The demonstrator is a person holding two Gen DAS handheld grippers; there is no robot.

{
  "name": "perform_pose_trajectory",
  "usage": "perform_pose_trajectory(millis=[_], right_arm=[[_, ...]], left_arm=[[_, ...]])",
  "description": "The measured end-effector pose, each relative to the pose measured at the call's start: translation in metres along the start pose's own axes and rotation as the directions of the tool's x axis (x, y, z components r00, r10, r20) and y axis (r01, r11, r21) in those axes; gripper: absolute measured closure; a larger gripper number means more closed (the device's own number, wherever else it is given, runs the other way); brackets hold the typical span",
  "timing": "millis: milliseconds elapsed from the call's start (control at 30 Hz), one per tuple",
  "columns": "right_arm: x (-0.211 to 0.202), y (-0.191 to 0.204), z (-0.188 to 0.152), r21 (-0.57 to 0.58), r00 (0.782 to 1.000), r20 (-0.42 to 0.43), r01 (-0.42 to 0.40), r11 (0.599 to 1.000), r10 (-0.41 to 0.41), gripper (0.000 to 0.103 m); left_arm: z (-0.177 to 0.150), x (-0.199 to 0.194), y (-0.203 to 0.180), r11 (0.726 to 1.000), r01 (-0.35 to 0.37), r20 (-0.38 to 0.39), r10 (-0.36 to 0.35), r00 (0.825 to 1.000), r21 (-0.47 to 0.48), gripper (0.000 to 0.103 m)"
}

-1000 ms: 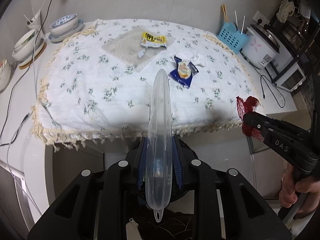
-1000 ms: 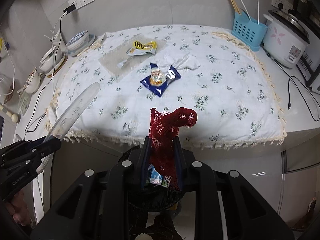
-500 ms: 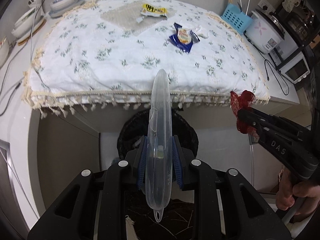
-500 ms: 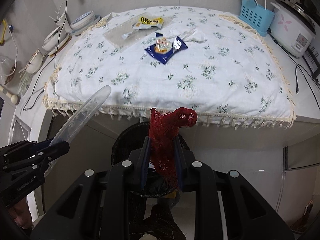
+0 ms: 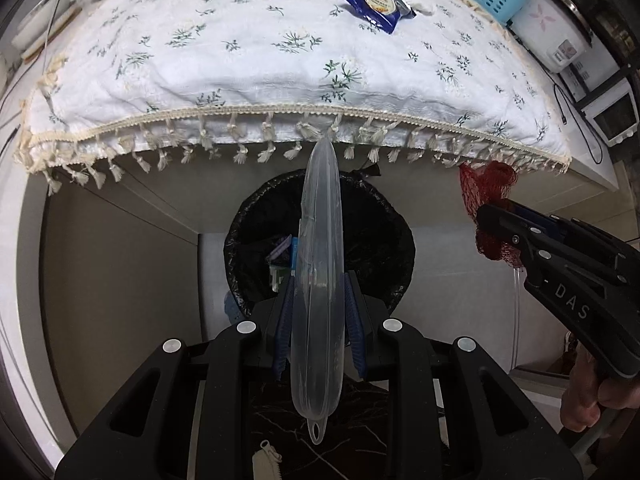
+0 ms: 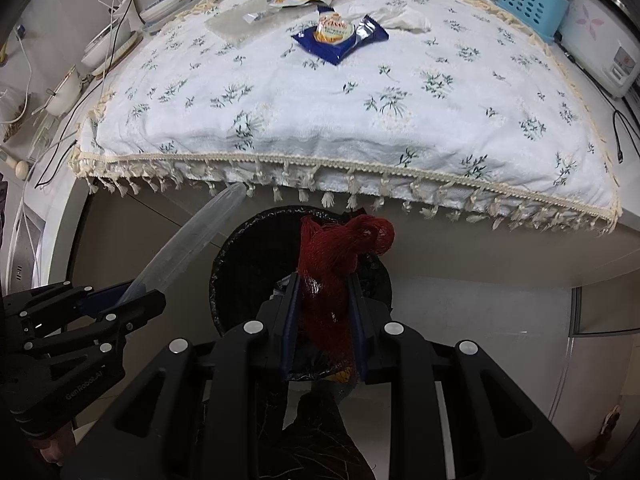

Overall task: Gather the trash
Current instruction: 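Lift the clear bag and red net and carry both over the bin, then open the left tool over the bin while the right tool releases the red net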

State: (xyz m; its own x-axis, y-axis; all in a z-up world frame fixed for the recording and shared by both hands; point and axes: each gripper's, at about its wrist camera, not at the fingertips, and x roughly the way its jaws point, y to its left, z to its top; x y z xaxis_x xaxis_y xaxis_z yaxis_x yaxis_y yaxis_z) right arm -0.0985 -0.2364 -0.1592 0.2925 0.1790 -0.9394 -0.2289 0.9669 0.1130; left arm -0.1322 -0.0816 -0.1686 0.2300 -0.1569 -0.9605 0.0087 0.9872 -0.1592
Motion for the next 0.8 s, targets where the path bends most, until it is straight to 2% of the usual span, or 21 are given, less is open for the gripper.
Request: perform_pose_trajectory(millis=[233,400,633,800], right_arm=[[0.022,-0.011,-0.005,0.034,1.000,-0.023,-0.006,0.999,0.007,0.082],[0.030,-0.020,-0.011,0.059,0.999,-0.036,-0.005,0.998,0.007,0.082],[0.036,-0.032,-0.020,0.088,0.998,-0.065,0.008,0.996,-0.002,0.082],[0.044,-0.038,-0.028,0.106,0.995,-0.098,0.013,0.994,-0.002,0.082]], left_arm=[[0.003,0.033,-0.004,1.000,-0.020,-0.003,0.020,1.000,0.007,0.079],[0.003,0.062,-0.010,0.998,-0.047,-0.051,0.049,0.998,0.036,0.079],[-0.003,0.092,-0.012,0.997,-0.049,-0.102,0.055,0.993,0.062,0.079],[-0.003,0.097,-0.020,0.995,-0.044,-0.079,0.051,0.996,0.084,0.078]])
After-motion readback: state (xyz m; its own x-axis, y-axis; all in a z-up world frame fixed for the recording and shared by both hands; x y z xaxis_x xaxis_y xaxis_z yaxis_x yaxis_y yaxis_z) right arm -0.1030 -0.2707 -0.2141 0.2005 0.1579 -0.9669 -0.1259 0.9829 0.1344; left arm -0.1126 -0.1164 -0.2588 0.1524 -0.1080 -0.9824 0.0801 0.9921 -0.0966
